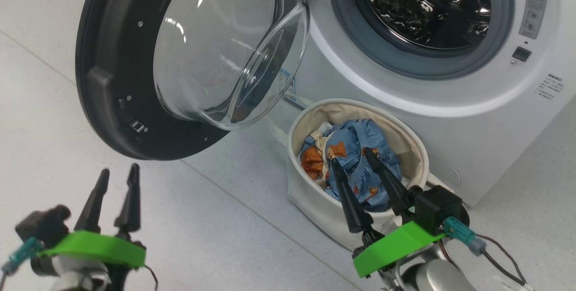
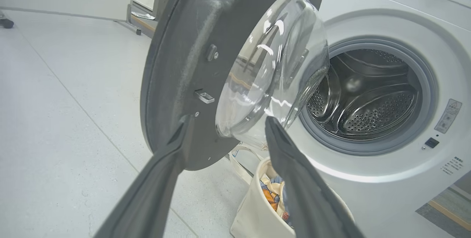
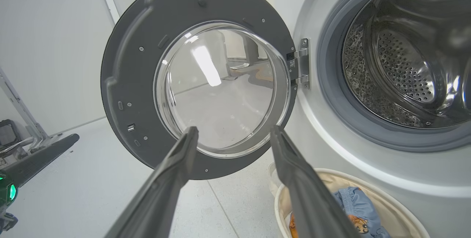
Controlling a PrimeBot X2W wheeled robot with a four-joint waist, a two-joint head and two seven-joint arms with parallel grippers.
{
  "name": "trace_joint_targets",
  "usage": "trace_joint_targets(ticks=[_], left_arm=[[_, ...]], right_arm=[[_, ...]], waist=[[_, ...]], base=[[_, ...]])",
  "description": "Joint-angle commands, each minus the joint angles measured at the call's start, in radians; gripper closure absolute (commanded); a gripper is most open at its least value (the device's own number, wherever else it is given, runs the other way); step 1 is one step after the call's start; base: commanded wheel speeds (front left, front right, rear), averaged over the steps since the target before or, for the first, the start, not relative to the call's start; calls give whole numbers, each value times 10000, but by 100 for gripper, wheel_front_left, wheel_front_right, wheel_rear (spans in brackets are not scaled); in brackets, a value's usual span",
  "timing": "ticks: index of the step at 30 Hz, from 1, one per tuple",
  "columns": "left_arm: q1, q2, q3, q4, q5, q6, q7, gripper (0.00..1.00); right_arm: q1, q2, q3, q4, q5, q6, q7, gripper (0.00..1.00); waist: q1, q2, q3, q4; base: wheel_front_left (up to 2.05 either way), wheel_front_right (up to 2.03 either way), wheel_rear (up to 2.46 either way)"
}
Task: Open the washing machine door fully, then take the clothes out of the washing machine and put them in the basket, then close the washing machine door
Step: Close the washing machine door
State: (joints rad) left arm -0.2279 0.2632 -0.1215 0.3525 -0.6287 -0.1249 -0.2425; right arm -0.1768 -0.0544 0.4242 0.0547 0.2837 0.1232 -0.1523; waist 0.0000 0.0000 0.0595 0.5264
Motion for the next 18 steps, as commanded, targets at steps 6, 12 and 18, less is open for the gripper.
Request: trace_joint_targets(ticks=[6,12,18], left_arm=[[-2351,1217,849,365,-1914,-57,941,100],[-4637,1888,1691,3106,-3827,-57,2738,100],[-6209,2236,2488,5671,-5183,-57,3674,100]], right_arm=[[113,42,85,-327,52,75,-75,0],[176,42,101,-434,-67,75,72,0],[159,42,148,-626,-224,75,260,0]], waist=[[0,0,-36,-246],[0,0,115,-728],[0,0,312,-1366]], base=[[0,0,0],[0,0,0],[0,0,0]])
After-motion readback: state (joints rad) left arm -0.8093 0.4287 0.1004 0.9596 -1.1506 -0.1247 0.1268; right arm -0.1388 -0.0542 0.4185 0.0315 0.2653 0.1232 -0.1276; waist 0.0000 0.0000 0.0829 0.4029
